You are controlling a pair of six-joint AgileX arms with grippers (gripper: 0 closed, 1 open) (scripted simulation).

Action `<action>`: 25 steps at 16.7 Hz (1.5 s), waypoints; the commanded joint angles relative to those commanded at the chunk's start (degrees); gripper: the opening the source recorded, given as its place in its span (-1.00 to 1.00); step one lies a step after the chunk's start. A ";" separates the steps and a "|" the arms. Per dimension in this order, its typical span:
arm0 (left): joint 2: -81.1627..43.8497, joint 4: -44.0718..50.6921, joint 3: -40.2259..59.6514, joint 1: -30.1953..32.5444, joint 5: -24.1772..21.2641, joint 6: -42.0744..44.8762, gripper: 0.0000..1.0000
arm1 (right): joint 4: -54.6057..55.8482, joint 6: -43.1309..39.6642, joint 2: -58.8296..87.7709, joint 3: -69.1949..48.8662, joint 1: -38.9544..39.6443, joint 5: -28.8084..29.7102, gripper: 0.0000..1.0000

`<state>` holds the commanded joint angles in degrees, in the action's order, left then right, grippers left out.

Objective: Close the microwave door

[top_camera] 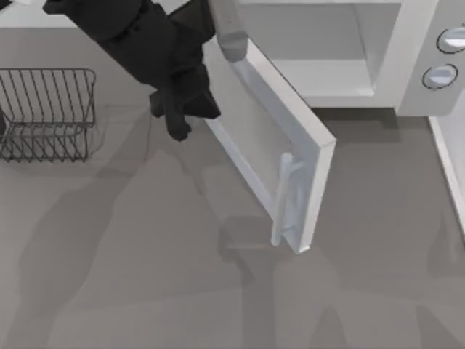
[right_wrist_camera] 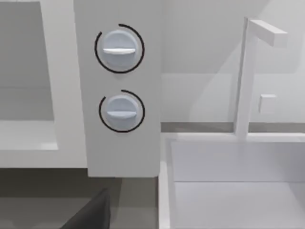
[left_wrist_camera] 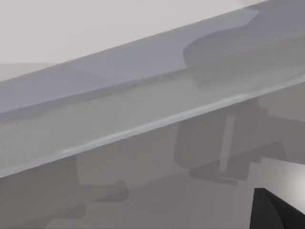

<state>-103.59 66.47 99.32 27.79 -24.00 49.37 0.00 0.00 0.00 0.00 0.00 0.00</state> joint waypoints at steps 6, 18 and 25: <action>-1.28 -0.29 1.29 1.56 0.55 -1.70 -1.00 | 0.00 0.00 0.00 0.00 0.00 0.00 1.00; -3.70 -1.20 4.57 5.10 1.79 -5.44 -1.00 | 0.00 0.00 0.00 0.00 0.00 0.00 1.00; -5.55 -1.22 6.72 6.91 2.37 -7.46 -1.00 | 0.00 0.00 0.00 0.00 0.00 0.00 1.00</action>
<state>-109.14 65.25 106.04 34.70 -21.63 41.91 0.00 0.00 0.00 0.00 0.00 0.00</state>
